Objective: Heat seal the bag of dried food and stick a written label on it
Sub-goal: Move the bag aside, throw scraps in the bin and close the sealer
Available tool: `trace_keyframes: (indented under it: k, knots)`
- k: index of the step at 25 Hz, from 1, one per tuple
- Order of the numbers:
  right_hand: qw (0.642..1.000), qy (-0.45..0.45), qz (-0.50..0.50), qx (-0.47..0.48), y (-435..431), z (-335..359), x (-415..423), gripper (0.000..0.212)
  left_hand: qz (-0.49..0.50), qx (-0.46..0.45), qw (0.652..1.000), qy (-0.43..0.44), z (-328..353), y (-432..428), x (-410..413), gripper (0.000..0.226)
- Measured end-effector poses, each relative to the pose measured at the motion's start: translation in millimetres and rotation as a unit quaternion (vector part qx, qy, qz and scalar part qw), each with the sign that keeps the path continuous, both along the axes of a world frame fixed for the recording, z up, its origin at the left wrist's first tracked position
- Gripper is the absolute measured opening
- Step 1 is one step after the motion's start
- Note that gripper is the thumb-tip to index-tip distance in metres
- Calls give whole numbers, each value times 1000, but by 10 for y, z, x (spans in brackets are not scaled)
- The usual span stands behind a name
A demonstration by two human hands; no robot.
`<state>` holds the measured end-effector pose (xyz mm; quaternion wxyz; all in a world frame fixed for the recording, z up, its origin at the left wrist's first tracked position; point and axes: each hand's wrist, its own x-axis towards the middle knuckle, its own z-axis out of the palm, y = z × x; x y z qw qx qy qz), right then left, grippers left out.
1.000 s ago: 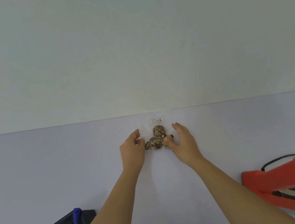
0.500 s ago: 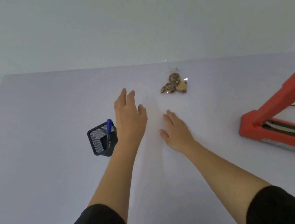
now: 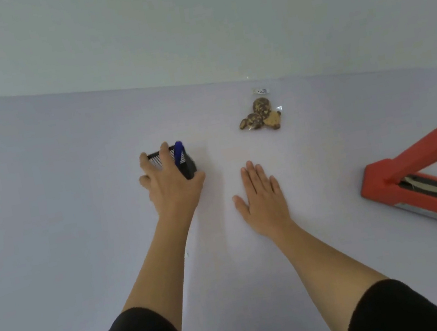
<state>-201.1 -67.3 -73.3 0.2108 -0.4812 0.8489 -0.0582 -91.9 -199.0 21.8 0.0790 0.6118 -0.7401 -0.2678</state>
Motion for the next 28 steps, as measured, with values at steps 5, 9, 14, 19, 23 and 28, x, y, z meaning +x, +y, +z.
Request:
trace_keyframes:
  k: [5, 9, 14, 19, 23, 28]
  knots:
    - [999, 15, -27, -34, -8, -86, 23, 69, -109, -25, 990, 91, 12, -621, -975, 85]
    - [994, 62, -52, -69, 13, -152, 49, 67, -153, -41, 985, 70, -117, -1004, -1448, 79]
    - [993, 70, -54, -73, 10, -172, 29, 67, -174, -93, 979, 55, -215, -1172, -1732, 70]
    - [994, 76, -51, -64, 14, -171, 8, 67, -170, -77, 982, -5, -181, -1105, -1710, 104]
    - [997, 56, -39, -47, 20, -138, -26, 68, -174, -75, 977, 102, -127, -779, -1234, 86]
    - [997, 69, -24, -39, 47, -135, -32, 69, -176, -27, 978, 111, -433, 78, 51, 48]
